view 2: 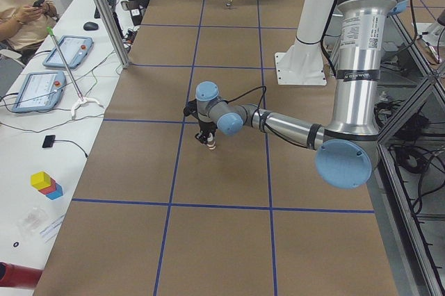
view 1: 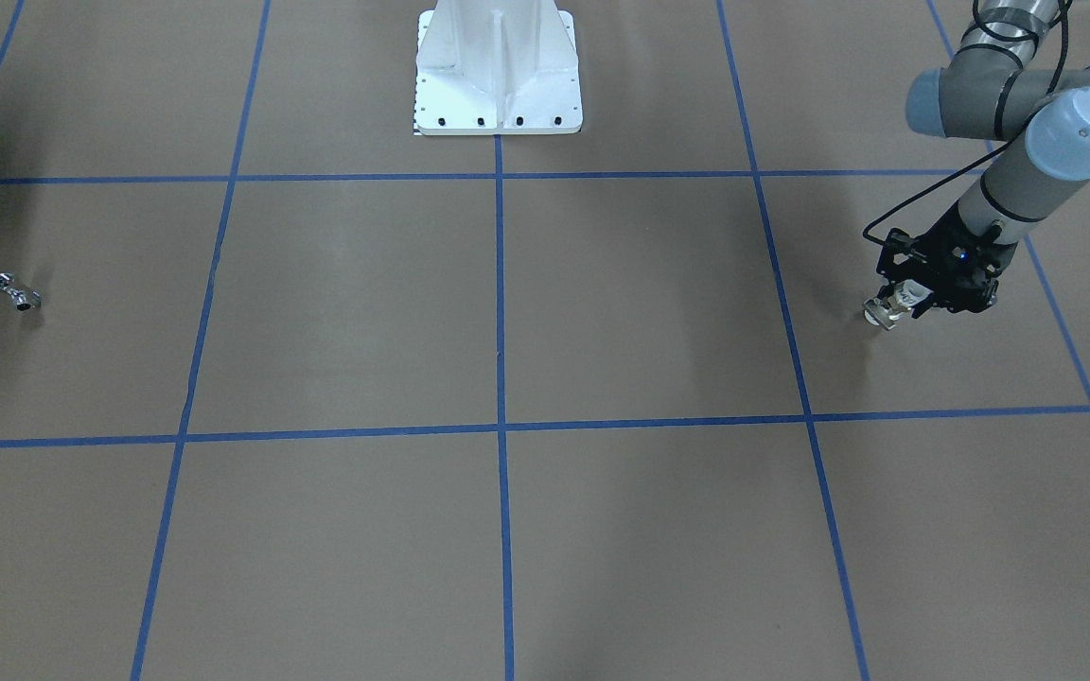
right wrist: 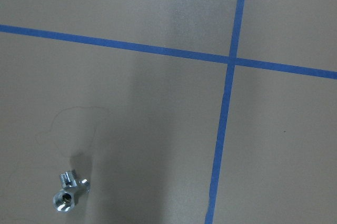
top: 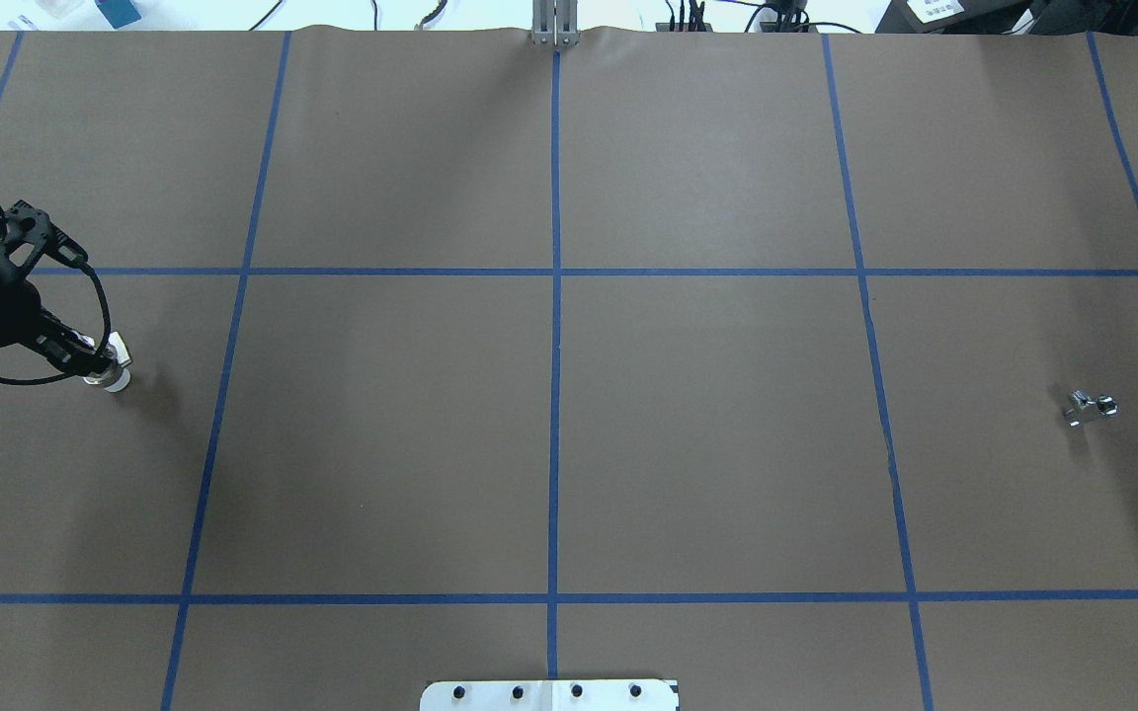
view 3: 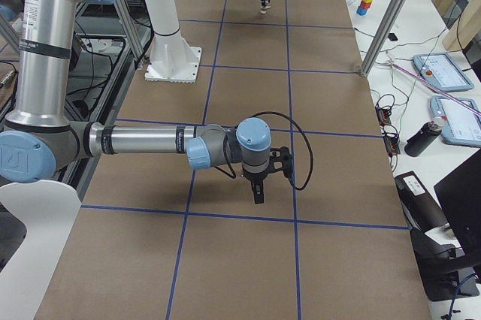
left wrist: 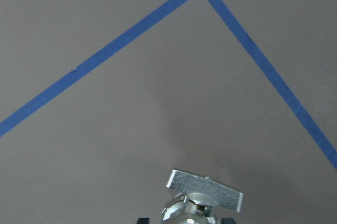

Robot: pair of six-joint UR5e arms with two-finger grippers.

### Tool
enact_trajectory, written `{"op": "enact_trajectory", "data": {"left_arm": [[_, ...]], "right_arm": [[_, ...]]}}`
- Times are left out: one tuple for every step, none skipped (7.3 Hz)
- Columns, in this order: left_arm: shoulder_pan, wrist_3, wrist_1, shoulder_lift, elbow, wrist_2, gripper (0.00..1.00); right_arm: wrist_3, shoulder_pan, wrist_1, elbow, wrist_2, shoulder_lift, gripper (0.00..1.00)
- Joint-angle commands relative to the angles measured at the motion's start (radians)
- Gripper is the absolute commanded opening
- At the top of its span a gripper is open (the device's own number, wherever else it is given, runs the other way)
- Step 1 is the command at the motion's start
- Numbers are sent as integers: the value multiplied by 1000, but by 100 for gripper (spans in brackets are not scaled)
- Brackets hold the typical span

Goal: Assemble PPR valve and pipe with both arms
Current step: 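Lower the left gripper onto the white pipe fitting and grasp it, then carry the white fitting with the left gripper to the table center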

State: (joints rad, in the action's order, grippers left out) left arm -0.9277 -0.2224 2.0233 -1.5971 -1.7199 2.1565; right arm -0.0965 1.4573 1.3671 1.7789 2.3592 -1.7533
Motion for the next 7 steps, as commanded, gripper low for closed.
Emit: {"op": "enact_trajectory", "data": {"left_arm": [[-2, -3, 2, 5, -21, -1, 8], [-3, -15, -6, 8, -67, 11, 3], [-2, -117, -8, 3, -105, 11, 2], [1, -261, -8, -26, -122, 8, 0], [6, -359, -14, -85, -121, 3, 0], [39, -446, -23, -142, -110, 3, 0], [79, -536, -116, -237, -112, -3, 0]], "right_arm": [[0, 0, 0, 0, 0, 0, 100], [0, 0, 1, -1, 0, 0, 100], [0, 0, 1, -1, 0, 0, 100], [0, 0, 1, -1, 0, 1, 100], [0, 0, 1, -1, 0, 0, 100], [0, 0, 1, -1, 0, 0, 100], [0, 0, 1, -1, 0, 0, 100]]}}
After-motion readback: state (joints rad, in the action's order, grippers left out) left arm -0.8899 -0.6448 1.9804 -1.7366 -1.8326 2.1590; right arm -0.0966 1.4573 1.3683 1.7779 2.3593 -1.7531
